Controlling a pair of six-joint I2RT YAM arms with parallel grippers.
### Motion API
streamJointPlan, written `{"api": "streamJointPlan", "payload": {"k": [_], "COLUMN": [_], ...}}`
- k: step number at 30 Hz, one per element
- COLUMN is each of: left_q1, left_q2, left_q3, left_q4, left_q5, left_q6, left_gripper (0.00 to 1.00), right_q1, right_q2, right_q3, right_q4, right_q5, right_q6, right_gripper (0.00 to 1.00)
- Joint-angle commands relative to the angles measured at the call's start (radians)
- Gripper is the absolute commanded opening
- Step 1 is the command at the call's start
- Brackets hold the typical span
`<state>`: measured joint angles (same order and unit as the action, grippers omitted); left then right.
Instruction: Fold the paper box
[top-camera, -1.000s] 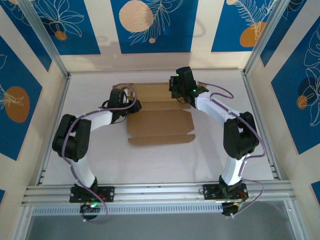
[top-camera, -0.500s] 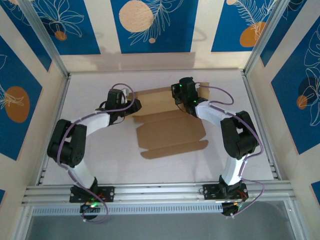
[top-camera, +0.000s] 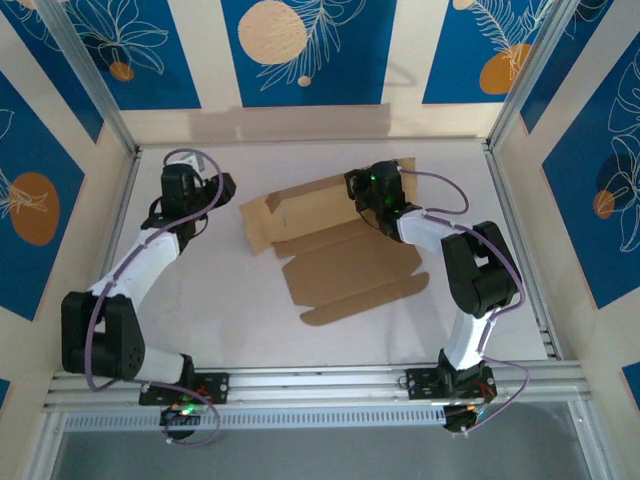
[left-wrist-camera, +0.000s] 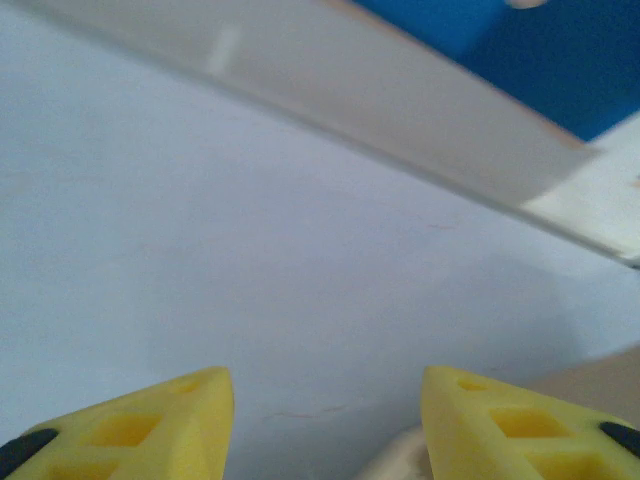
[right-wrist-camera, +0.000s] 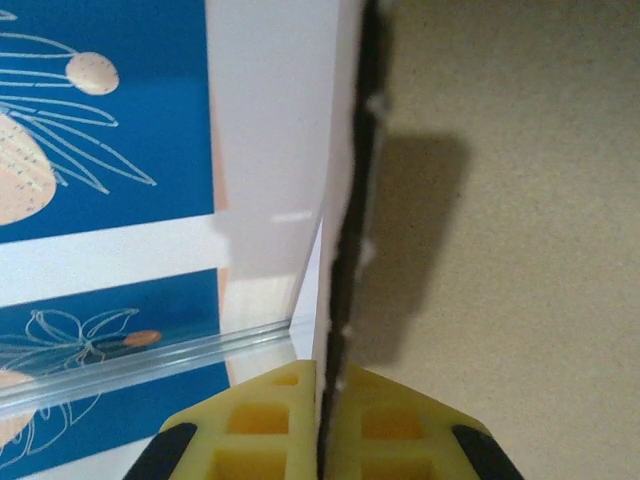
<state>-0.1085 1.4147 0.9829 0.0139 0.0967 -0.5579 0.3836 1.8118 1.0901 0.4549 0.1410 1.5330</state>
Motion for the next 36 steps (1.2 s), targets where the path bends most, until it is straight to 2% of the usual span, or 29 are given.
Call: {"api": "streamJointPlan", "payload": {"k": [1, 8, 15, 19, 22, 26, 31, 36], "left_q1": [0.040, 0.040, 0.017, -0.014, -0.047, -0.125, -0.264, -0.315], "left_q2": [0.037, 0.073, 0.173, 0.083, -0.054, -0.154, -0.126, -0.070], "left_q3": [-0.009, -0.041, -0.021, -0.084, -0.120, -0.168, -0.245, -0.242], "left_q4": [-0.065, -0.088, -0.176, -0.194, -0.226, -0.199, -0.096, -0.077], "left_q5": [-0.041, -0.025, 0.026, -0.007, -0.069, -0.024, 0.032, -0.002], "left_q6": [-0.028, -0.073, -0.049, -0.090, -0.089, -0.126, -0.158, -0.123], "left_gripper": [0.50, 0.42, 0.41, 0.37, 0.32, 0.29, 0.23, 0.22], "right_q1": [-0.016, -0.030, -0.044, -0.051, -0.048, -0.039, -0.043, -0.059], "right_q2": [-0.016, -0.029, -0.015, -0.007, -0.025, -0.028, -0.016, -0.025], "right_q3": [-0.012, -0.038, -0.057, -0.068, -0.070, -0.075, -0.094, -0.142], "right_q4": [0.076, 0.137, 0.172, 0.189, 0.141, 0.133, 0.197, 0.276], "right_q5": [-0.080, -0.082, -0.128, -0.133, -0.109, -0.068, -0.087, -0.145], "right_q6": [-0.084, 0.007, -0.018, 0.001, 0.007, 0.021, -0.004, -0.131], "right_gripper": [0.00, 0.00, 0.00, 0.00, 0.00, 0.00, 0.00, 0.00]}}
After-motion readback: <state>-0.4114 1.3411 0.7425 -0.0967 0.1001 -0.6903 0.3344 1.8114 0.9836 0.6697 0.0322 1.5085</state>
